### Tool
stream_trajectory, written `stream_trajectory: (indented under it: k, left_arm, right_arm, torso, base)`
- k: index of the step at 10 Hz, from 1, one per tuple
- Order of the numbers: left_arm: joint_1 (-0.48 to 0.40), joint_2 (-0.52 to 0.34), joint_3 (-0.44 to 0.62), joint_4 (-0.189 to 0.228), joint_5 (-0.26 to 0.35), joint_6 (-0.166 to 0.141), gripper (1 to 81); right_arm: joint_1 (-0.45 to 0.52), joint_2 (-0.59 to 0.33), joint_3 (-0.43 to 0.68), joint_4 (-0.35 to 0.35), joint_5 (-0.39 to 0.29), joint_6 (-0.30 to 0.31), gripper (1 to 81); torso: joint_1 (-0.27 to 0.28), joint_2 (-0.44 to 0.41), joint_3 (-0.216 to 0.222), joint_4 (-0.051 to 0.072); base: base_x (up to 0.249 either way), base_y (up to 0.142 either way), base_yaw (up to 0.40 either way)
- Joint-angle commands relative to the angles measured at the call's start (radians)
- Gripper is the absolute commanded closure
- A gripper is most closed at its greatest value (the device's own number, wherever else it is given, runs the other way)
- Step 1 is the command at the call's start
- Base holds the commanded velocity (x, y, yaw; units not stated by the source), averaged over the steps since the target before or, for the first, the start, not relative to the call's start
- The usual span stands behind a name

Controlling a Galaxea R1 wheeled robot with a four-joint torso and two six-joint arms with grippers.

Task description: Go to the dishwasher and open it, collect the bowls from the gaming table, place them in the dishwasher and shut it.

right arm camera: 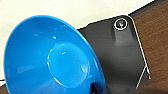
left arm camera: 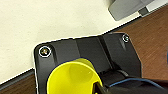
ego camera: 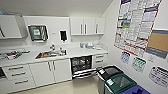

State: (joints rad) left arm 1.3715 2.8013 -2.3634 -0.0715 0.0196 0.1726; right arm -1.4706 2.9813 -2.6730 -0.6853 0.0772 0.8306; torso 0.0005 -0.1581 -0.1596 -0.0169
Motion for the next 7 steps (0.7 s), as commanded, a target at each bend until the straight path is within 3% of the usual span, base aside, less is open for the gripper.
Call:
stream_trajectory:
  k: [1,7]
  left_arm:
    - [-0.064,-0.011,0.015,-0.004,0.049,0.005,81.1]
    - [-0.064,-0.009,0.015,-0.004,0.049,0.005,81.1]
  right_arm:
    - [0.045,0.008,0.012,-0.023,-0.034,-0.007,81.1]
    - [0.048,0.009,0.012,-0.025,-0.048,-0.007,81.1]
  torso:
    - [0.0,0.0,0.0,0.0]
    - [0.0,0.0,0.0,0.0]
  base:
    - [0.116,0.0,0.0]
    - [0.117,0.0,0.0]
